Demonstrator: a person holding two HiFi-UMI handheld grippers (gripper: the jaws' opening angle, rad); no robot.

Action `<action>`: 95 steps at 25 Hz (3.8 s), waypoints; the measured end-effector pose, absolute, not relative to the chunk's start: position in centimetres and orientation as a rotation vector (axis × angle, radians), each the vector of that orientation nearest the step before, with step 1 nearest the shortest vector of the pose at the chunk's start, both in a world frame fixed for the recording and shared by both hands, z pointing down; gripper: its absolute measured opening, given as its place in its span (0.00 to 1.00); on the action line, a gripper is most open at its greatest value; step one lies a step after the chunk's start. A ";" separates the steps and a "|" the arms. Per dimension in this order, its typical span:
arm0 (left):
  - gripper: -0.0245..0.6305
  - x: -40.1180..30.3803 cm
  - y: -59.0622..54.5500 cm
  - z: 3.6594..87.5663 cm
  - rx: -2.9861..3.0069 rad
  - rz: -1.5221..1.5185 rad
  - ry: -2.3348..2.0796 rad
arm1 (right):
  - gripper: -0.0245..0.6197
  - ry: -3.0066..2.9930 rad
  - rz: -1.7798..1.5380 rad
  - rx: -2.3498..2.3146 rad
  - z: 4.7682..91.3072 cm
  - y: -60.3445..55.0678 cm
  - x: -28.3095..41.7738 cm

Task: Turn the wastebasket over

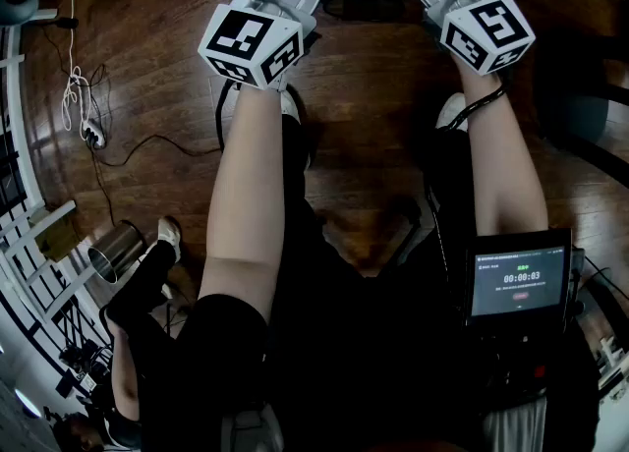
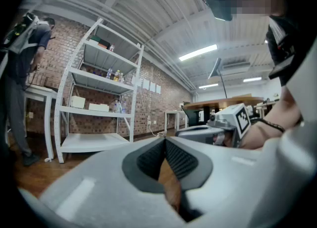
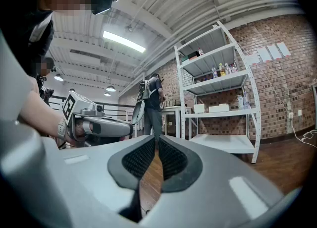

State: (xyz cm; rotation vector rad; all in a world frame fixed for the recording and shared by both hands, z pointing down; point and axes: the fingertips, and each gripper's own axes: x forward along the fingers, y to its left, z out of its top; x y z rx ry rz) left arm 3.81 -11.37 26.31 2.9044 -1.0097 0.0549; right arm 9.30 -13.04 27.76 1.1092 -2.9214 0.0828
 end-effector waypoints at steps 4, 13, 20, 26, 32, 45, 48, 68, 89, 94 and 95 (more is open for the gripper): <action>0.04 3.6 -11.8 25.8 2.902 0.038 -1.005 | 0.07 -2.929 0.075 1.116 27.0 -13.6 9.1; 0.04 4.0 -13.7 25.1 2.905 0.007 -0.984 | 0.07 -2.925 0.066 1.137 26.5 -15.5 9.4; 0.04 3.1 -19.1 24.6 2.899 -0.008 -0.994 | 0.06 -2.911 0.061 1.127 26.5 -20.5 8.8; 0.04 2.8 -19.6 24.6 2.886 -0.031 -0.997 | 0.07 -2.898 0.095 1.140 27.9 -20.5 8.9; 0.04 2.0 -20.3 24.8 2.877 -0.020 -1.007 | 0.07 -2.896 0.172 1.156 29.3 -21.4 8.4; 0.04 0.9 -20.1 24.8 2.881 -0.047 -1.004 | 0.07 -2.802 0.603 1.367 37.8 -21.4 10.2; 0.04 0.4 -20.2 24.6 2.880 -0.059 -1.016 | 0.07 -2.787 0.741 1.445 40.4 -21.3 9.8; 0.04 0.6 -19.8 22.0 2.826 -0.185 -0.965 | 0.16 -2.399 1.905 2.222 59.3 -13.4 13.8; 0.04 -2.1 -21.3 21.2 2.748 -0.280 -1.042 | 0.32 -2.329 2.287 2.267 65.9 -18.2 11.1; 0.04 -1.8 -21.2 20.9 2.749 -0.273 -1.033 | 0.14 -2.350 2.289 2.292 65.1 -19.7 11.3; 0.04 -1.8 -21.2 20.8 2.749 -0.275 -1.034 | 0.10 -2.352 2.304 2.296 64.9 -19.9 11.3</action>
